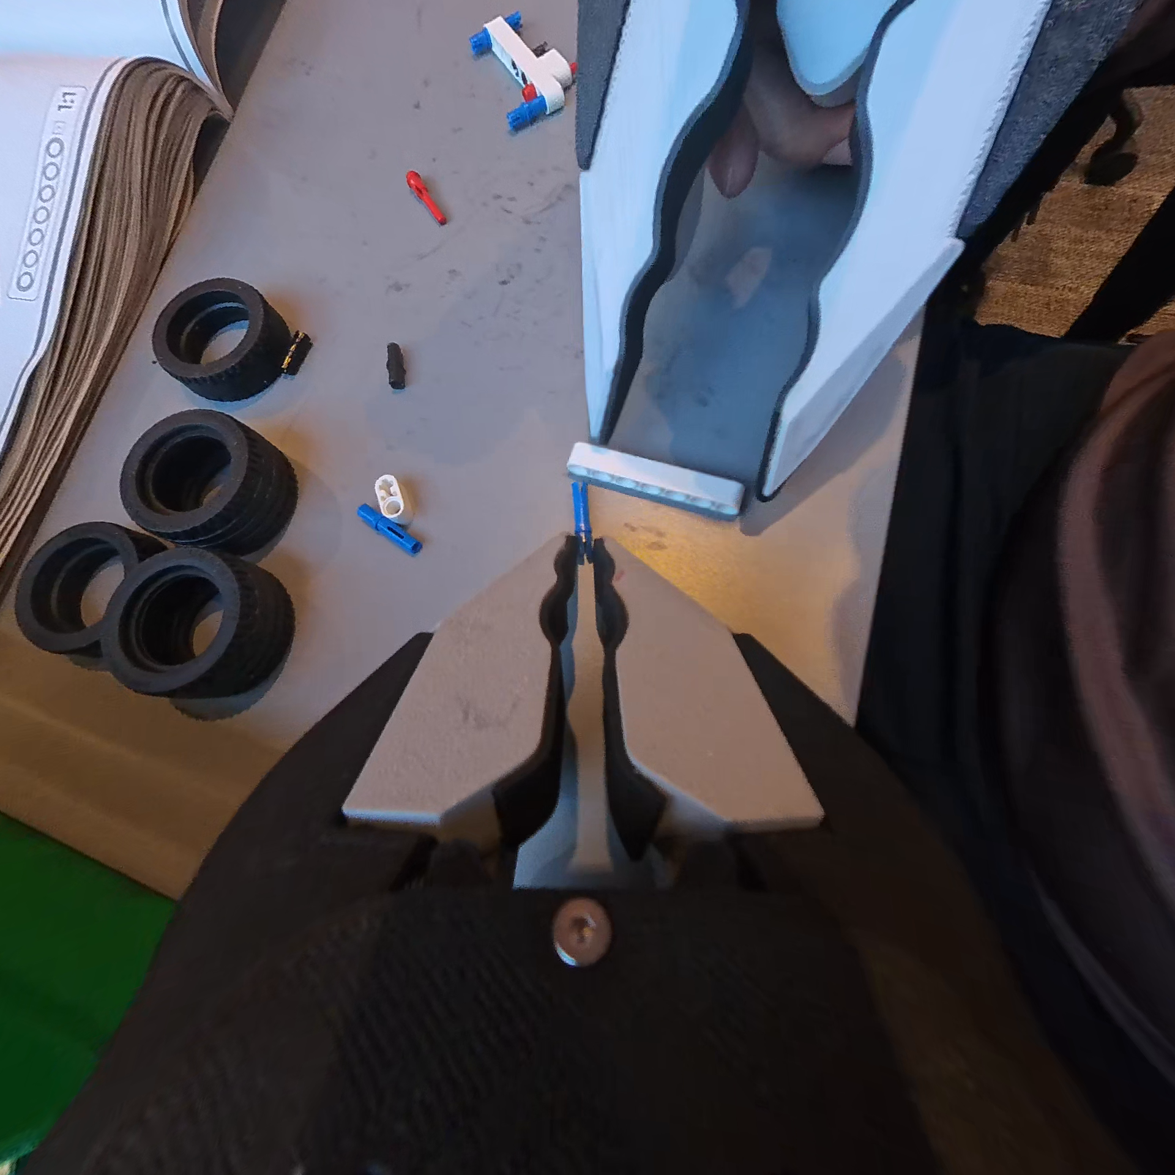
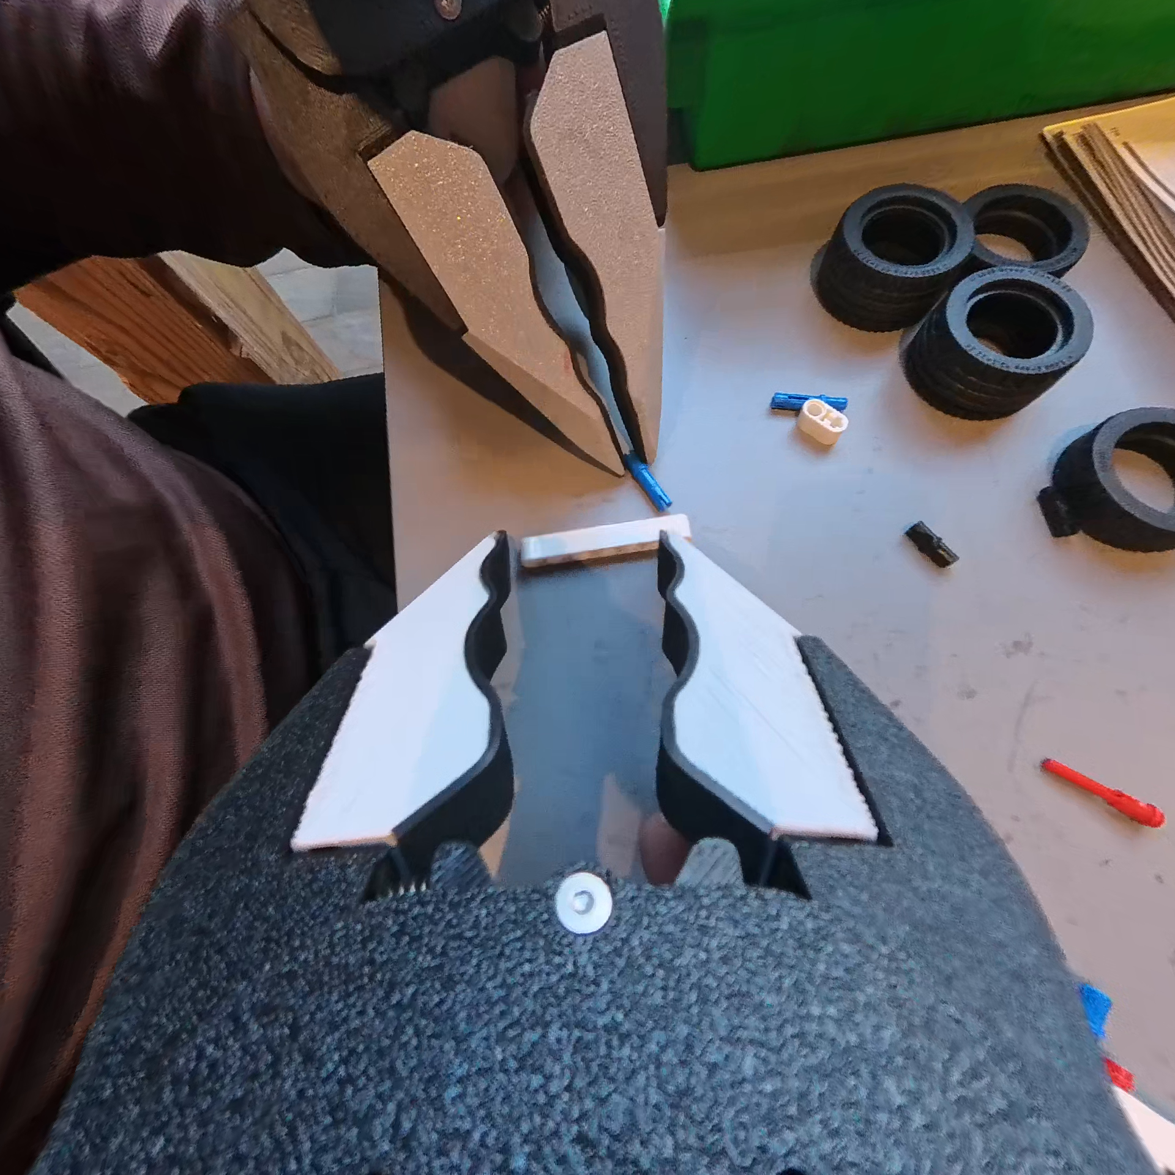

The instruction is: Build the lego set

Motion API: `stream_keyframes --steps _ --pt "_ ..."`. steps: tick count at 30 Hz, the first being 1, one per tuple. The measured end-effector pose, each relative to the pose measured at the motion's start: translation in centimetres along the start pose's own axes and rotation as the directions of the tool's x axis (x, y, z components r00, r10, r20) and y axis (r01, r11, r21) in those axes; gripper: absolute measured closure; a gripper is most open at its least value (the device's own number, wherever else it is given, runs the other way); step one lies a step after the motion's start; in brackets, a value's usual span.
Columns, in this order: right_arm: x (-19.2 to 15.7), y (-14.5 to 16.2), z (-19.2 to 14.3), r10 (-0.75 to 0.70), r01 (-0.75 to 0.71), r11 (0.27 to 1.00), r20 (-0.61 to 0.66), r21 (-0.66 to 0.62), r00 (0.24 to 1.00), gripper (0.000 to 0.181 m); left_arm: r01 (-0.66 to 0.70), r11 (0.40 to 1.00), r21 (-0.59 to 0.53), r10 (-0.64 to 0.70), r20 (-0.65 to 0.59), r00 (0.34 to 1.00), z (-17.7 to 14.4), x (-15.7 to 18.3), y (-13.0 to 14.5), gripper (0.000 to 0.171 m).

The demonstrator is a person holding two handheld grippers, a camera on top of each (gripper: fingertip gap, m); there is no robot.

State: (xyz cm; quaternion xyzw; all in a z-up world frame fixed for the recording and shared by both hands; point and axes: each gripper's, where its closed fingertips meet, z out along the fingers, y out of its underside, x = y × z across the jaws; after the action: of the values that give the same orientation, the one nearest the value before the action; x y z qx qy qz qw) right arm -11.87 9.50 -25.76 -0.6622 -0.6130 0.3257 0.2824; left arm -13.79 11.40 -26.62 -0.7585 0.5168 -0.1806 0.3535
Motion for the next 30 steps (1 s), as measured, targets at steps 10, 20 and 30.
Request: stream_keyframes --steps 10,20,30 --pt "0.59 -0.14 -0.10 -0.069 0.069 0.998 -0.049 0.008 0.996 0.138 0.023 1.000 -0.002 -0.023 -0.004 1.000 0.01 -0.19 0.04 0.170" --pt "0.52 -0.56 -0.17 -0.079 0.080 0.996 -0.033 0.032 0.996 0.141 0.033 0.999 -0.002 -0.033 -0.016 0.999 0.13 -0.46 -0.04 0.170" --pt "0.53 -0.68 -0.29 -0.080 0.081 0.996 -0.034 0.041 0.996 0.141 0.034 0.999 -0.002 -0.034 -0.016 0.999 0.16 -0.51 -0.06 0.170"
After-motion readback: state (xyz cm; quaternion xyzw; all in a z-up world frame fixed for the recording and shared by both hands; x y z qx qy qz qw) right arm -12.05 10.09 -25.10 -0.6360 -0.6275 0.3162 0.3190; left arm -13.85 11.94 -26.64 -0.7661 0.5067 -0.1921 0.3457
